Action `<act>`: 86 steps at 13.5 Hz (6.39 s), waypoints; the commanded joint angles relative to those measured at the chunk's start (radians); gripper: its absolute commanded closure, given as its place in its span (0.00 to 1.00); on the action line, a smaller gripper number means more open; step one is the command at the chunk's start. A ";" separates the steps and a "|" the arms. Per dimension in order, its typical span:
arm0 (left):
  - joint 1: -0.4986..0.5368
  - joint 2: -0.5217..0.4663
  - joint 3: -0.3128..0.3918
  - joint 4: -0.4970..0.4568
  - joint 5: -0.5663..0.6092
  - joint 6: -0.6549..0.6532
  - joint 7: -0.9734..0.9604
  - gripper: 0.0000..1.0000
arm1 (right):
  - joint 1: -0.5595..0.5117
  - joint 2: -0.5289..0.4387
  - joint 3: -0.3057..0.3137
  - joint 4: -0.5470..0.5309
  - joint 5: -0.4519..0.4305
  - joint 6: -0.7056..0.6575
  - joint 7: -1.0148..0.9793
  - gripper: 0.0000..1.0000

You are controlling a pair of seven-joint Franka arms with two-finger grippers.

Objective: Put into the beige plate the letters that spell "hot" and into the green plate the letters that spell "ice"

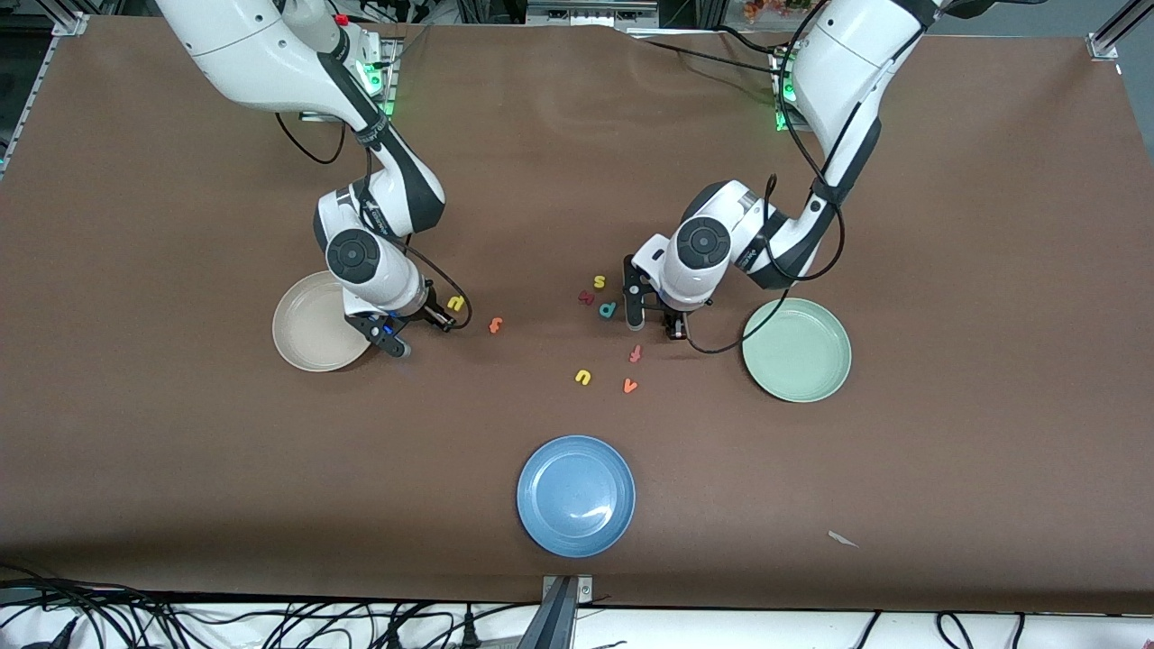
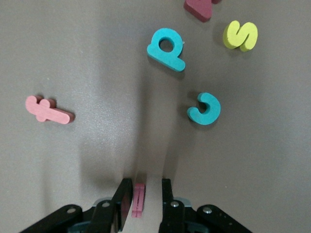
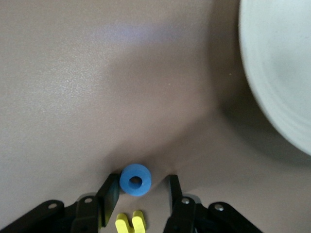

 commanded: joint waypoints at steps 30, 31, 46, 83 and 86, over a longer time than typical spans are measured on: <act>0.284 -0.159 -0.188 -0.051 0.061 -0.249 -0.450 0.00 | -0.044 -0.117 -0.338 0.001 -0.005 -0.278 -0.713 0.44; 0.281 -0.159 -0.193 -0.065 0.034 -0.239 -0.486 0.00 | -0.044 -0.118 -0.338 0.001 -0.002 -0.278 -0.707 0.05; 0.252 -0.112 -0.221 -0.240 0.190 0.048 -0.735 0.13 | 0.138 -0.019 -0.088 0.065 0.075 -0.084 -0.178 0.01; 0.512 -0.132 -0.322 -0.073 0.216 -0.152 -0.459 0.00 | 0.134 -0.121 -0.422 0.087 0.076 -0.426 -0.666 0.86; 0.469 -0.122 -0.372 -0.068 0.216 -0.152 -0.583 0.00 | 0.085 -0.097 -0.427 0.006 0.078 -0.300 -0.754 0.79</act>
